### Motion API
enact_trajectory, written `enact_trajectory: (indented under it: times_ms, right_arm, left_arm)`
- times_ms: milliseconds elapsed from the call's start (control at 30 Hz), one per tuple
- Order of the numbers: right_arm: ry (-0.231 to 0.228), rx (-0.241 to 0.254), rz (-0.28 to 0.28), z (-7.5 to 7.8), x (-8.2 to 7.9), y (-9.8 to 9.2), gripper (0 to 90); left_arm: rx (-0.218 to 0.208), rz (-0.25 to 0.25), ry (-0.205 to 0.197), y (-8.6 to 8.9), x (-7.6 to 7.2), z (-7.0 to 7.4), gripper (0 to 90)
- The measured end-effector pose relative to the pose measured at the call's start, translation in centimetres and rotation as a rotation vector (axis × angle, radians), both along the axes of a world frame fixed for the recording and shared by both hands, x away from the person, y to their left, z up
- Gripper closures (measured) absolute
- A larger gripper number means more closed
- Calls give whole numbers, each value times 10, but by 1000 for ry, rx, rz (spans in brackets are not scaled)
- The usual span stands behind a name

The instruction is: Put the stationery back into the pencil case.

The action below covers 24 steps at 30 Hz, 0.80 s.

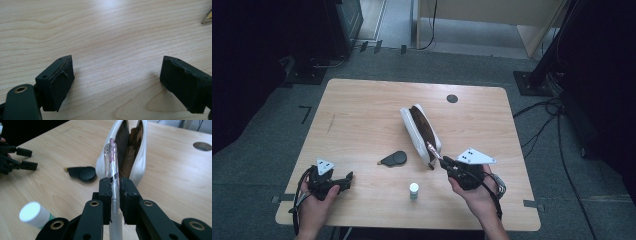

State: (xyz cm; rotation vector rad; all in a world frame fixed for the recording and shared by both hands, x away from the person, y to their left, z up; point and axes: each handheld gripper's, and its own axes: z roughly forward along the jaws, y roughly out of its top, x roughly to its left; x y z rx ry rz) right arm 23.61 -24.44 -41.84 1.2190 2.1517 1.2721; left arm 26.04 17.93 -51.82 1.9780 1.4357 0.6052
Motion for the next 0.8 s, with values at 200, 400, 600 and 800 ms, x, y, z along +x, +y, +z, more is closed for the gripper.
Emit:
enact_trajectory:
  times_ms: [200, 400, 600, 800]
  right_arm:
    - [-28, 10, -10, 15, 18, 14, 805]
    - [-36, 4, -18, 25, 34, 27, 805]
    - [-34, 5, -26, 28, 47, 37, 805]
    - [-20, 33, -49, 28, 63, 41, 805]
  left_arm:
    - [0, 0, -1, 0, 0, 0, 121]
    - [-1, -2, 1, 0, 0, 0, 121]
    - [-1, -2, 0, 0, 0, 0, 122]
    - [-1, -2, 0, 0, 0, 0, 121]
